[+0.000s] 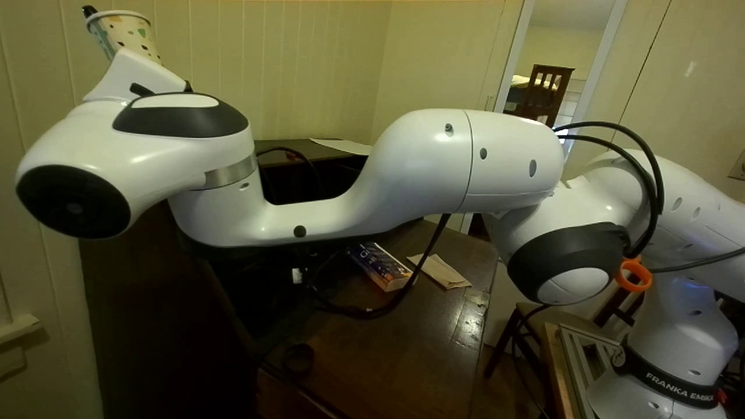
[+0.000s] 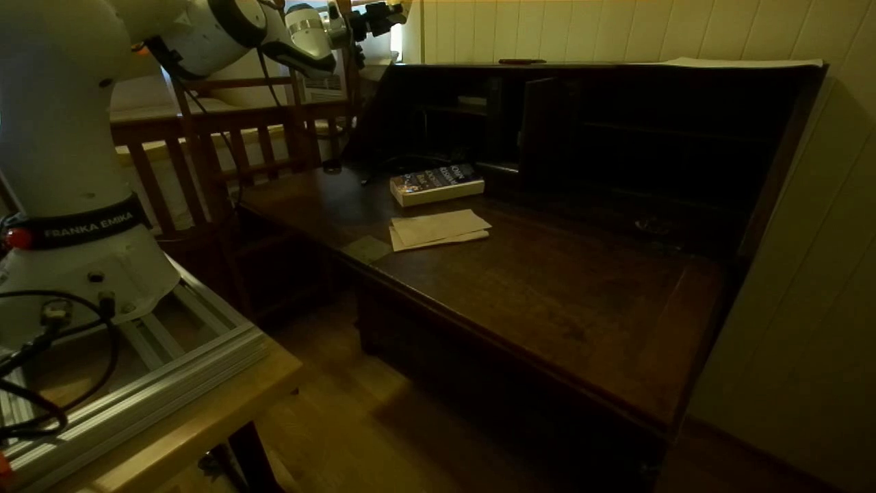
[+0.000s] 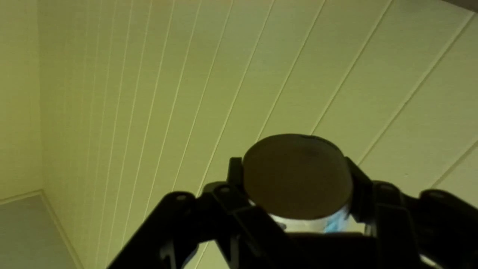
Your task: Make the cup stand
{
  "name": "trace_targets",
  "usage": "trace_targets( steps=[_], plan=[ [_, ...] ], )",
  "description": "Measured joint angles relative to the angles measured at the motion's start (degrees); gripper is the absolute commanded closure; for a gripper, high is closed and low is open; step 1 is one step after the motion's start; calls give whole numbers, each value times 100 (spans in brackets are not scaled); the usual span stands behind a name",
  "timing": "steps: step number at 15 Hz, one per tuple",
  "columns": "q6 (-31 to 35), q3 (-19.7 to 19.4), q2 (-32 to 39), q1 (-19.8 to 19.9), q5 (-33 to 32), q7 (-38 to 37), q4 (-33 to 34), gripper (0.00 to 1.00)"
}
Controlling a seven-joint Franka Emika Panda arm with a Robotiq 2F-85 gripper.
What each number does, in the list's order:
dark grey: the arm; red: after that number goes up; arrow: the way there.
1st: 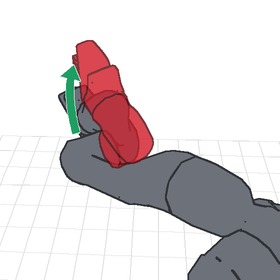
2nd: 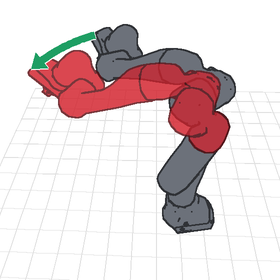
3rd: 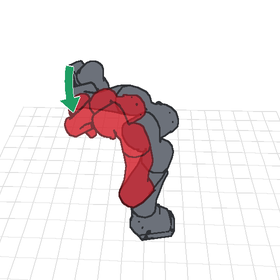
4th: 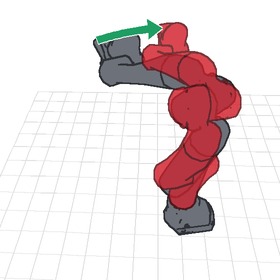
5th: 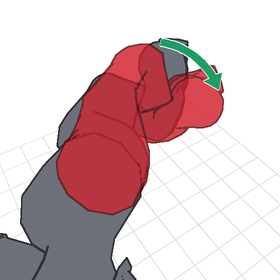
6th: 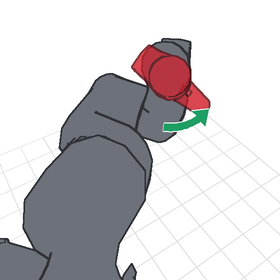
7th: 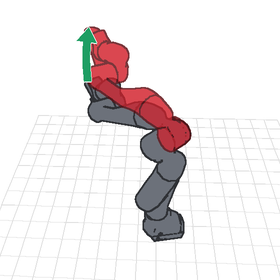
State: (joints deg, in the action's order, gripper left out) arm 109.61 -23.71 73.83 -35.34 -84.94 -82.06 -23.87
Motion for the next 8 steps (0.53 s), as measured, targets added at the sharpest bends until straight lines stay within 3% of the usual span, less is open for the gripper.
trace_targets(
  steps=[4, 8],
  plan=[
    [89, -34, 108, -79, -475, -432, 0, 61],
    [18, -137, 318, -197, -1285, -1357, 0, 61]
  ],
)
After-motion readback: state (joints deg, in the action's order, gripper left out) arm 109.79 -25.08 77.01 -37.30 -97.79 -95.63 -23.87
